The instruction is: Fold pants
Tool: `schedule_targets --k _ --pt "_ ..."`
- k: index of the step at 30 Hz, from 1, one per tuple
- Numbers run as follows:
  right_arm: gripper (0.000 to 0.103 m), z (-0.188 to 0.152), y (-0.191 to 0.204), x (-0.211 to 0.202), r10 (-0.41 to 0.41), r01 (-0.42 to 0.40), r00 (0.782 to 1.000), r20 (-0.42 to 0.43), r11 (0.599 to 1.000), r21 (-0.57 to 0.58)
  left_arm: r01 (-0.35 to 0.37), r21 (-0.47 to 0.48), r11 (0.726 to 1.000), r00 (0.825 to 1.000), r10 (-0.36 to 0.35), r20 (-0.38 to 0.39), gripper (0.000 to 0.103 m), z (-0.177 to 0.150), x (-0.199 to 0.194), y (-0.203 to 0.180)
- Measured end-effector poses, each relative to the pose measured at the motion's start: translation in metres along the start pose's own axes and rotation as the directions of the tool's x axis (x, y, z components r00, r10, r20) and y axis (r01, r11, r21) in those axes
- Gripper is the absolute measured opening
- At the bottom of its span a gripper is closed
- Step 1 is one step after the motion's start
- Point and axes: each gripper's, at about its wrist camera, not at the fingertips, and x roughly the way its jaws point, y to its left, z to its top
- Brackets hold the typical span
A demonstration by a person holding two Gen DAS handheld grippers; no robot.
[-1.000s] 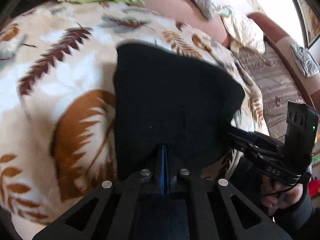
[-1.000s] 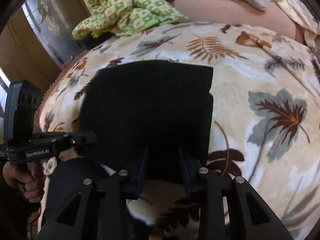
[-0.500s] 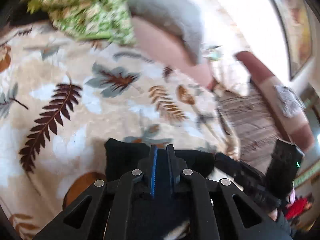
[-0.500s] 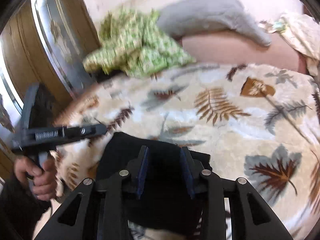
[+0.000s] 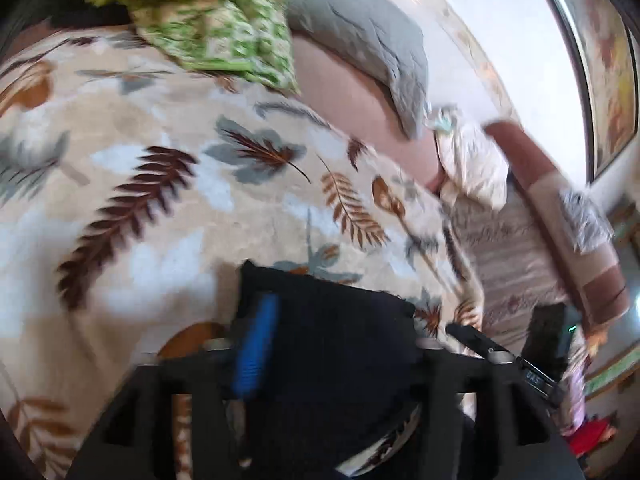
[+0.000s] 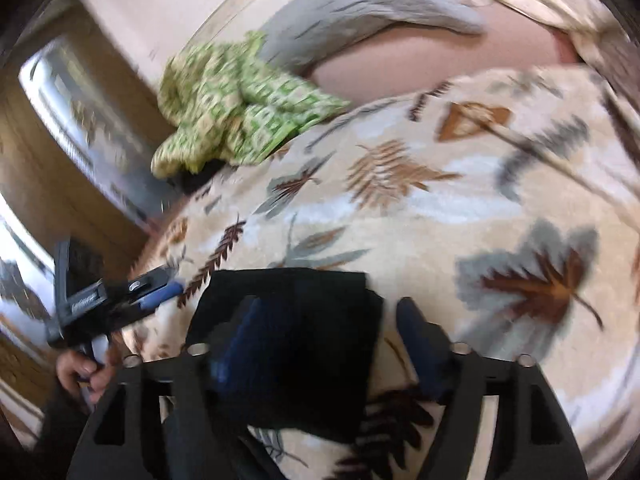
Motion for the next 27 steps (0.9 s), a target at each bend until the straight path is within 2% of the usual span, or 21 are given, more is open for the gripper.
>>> schedule_targets --k 2,3,6,8,11,13,14,16,20,23,27 --pt "0.074 -0.004 -0.023 0.014 0.086 -0.076 0.994 -0.07 0.989 0.13 0.017 -0.071 0.997 0.999 -0.019 -0.037 0.055 -0.01 0.001 0.018" --pt "0.074 -0.005 -0.03 0.025 0.11 -0.087 0.987 -0.122 0.98 0.178 0.02 -0.111 0.994 0.997 -0.028 -0.07 0.055 -0.016 0.002 0.028" --pt "0.074 -0.006 -0.034 0.046 0.164 -0.117 0.965 -0.205 0.968 0.224 0.006 -0.157 0.988 0.99 -0.028 -0.139 0.055 -0.026 0.026 0.039" --pt "0.074 -0.004 -0.032 0.062 0.2 -0.136 0.941 -0.272 0.962 0.236 0.004 -0.191 0.982 0.981 -0.041 -0.188 0.055 -0.029 0.043 0.045" --pt "0.072 -0.006 -0.03 0.077 0.245 -0.165 0.913 -0.326 0.953 0.253 0.022 -0.22 0.975 0.982 -0.063 -0.18 0.055 -0.031 0.055 0.049" --pt "0.069 -0.007 -0.028 0.085 0.279 -0.194 0.886 -0.369 0.948 0.251 0.033 -0.236 0.971 0.982 -0.075 -0.171 0.055 -0.03 0.056 0.051" --pt "0.064 -0.007 -0.027 0.089 0.272 -0.187 0.882 -0.384 0.951 0.245 0.039 -0.249 0.968 0.983 -0.082 -0.166 0.055 -0.03 0.059 0.054" --pt "0.055 -0.009 -0.028 0.088 0.266 -0.18 0.88 -0.393 0.953 0.242 0.037 -0.258 0.965 0.984 -0.081 -0.162 0.05 -0.031 0.06 0.056" --pt "0.037 -0.01 -0.032 0.082 0.306 -0.218 0.877 -0.371 0.94 0.261 0.009 -0.225 0.974 0.984 -0.049 -0.172 0.039 -0.033 0.062 0.052" --pt "0.032 -0.008 -0.026 0.076 0.274 -0.205 0.897 -0.347 0.953 0.223 -0.043 -0.161 0.986 0.984 0.014 -0.175 0.033 -0.03 0.051 0.032" --pt "0.03 0.007 -0.031 0.058 0.232 -0.182 0.931 -0.283 0.964 0.194 -0.099 -0.016 0.995 0.985 0.095 -0.147 0.03 -0.019 0.045 -0.009"
